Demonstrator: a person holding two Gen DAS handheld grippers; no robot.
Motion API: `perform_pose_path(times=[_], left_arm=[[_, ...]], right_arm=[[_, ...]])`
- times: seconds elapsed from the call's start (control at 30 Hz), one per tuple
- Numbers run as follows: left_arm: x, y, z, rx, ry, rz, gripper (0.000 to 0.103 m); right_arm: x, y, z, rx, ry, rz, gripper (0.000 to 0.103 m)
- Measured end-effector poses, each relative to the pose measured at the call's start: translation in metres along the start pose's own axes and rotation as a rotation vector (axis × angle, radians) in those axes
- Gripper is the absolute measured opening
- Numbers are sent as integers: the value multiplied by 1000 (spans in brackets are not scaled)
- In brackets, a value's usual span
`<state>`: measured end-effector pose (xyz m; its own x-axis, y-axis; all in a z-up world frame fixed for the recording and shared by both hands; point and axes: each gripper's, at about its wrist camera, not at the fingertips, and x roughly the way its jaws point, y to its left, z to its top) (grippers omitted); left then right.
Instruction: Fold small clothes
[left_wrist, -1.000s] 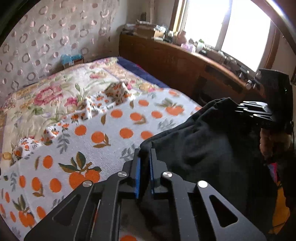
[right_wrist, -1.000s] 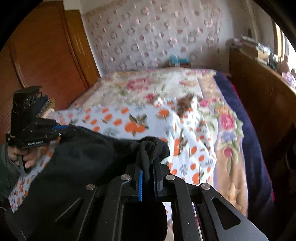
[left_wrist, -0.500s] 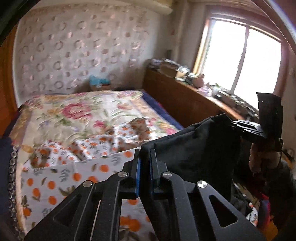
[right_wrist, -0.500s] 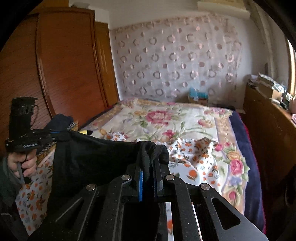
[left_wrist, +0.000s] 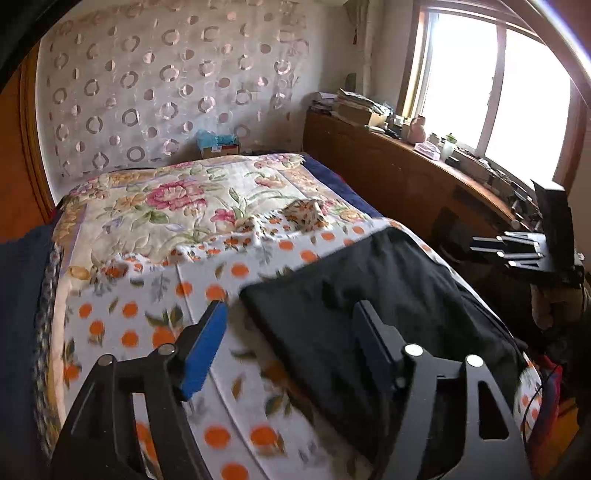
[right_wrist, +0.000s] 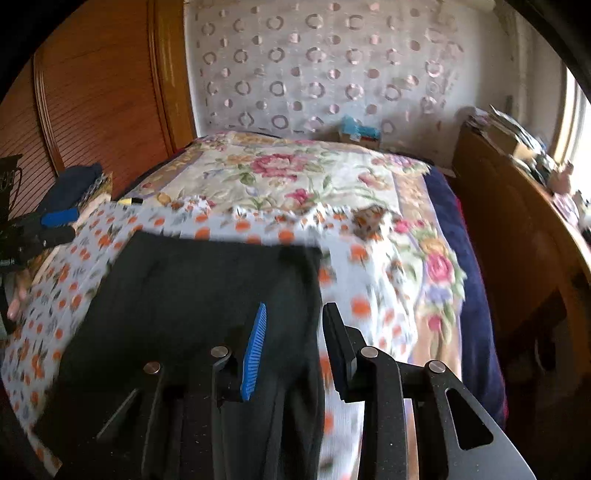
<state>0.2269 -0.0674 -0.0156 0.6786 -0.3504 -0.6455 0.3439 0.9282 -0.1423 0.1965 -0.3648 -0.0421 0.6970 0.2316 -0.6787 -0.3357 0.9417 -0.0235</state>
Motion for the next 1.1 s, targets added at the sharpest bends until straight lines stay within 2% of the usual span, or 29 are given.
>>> perform_pose_path(times=[0.23, 0.4, 0.47, 0.53, 0.6, 0.77, 1.1], left_arm=[[-23, -37, -50, 38, 31, -13, 74], [-33, -66, -78, 78, 55, -44, 74], [-37, -75, -86, 91, 62, -46, 74], [-42, -83, -94, 101, 66, -48, 74], [-46, -89, -102, 100, 76, -49, 74], [-55, -101, -123, 95, 100, -65, 74], [-58, -105, -136, 76, 124, -86, 74]], right_arm=[[-59, 16, -74, 55, 51, 8, 33], [-80, 24, -107, 63, 77, 15, 33], [-83, 29, -113, 60, 81, 27, 32], [-87, 31, -113, 43, 80, 26, 16], [-96, 31, -115, 24, 64, 12, 7], [-133, 26, -119, 49, -53, -73, 5], [-130, 24, -125, 90, -34, -78, 5]])
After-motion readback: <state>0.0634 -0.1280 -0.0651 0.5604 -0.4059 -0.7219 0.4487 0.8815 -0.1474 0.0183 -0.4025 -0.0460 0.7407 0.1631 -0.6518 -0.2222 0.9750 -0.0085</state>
